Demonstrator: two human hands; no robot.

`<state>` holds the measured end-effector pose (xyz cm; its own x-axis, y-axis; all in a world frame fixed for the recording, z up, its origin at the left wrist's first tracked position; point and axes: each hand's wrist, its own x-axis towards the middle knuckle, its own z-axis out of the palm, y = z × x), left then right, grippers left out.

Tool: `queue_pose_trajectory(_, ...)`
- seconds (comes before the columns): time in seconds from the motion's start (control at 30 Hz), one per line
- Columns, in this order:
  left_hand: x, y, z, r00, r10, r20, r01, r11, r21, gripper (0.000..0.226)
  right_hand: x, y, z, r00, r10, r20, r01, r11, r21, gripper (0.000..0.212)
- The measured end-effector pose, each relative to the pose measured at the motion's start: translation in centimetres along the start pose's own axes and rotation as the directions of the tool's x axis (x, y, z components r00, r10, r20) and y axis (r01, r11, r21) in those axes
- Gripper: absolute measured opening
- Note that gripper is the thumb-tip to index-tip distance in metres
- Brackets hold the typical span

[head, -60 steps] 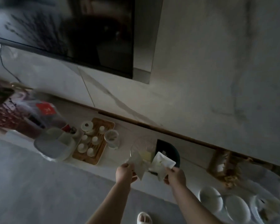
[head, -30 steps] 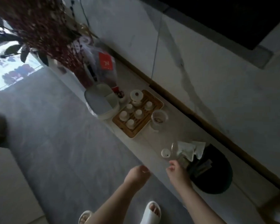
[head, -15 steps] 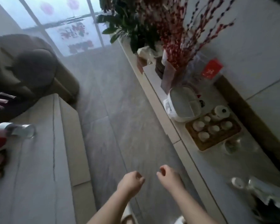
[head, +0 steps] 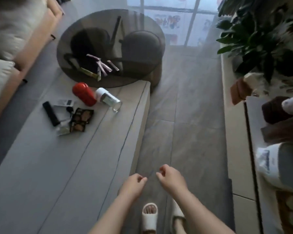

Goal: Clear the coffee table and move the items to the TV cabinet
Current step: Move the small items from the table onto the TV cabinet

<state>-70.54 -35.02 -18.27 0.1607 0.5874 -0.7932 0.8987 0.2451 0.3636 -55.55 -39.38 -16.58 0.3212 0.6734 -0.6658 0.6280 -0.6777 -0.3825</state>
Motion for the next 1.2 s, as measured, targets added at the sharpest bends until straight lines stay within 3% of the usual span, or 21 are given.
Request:
queue_pose_trajectory(0.17,-0.2,-3.3,-2.8,0.984,-0.143,-0.109,0.131,0.985,-0.108,0.034,2.4,-4.3,1.8,0.985,-0.099,0.142,0.119,0.983,-0.137,0.036)
queue_pose_trajectory(0.4,-0.3,-3.2,-3.8,0.943,-0.308,-0.129,0.257,0.916,-0.309,0.031,5.9,-7.6,0.8,0.936,-0.258,0.239,0.318,0.911,-0.264,0.035)
queue_pose_trajectory(0.8,2.5,-2.4,-9.2,0.892,-0.385,-0.237,0.212,0.819,-0.533,0.029,12.7,-13.6,-3.2,0.894,-0.375,0.245,0.445,0.804,-0.394,0.035)
queue_pose_trajectory(1.2,8.4,-9.3,-19.4,0.852,-0.445,-0.275,0.212,0.774,-0.596,0.032,16.7,-26.8,1.3,0.853,-0.434,0.29,0.52,0.754,-0.401,0.039)
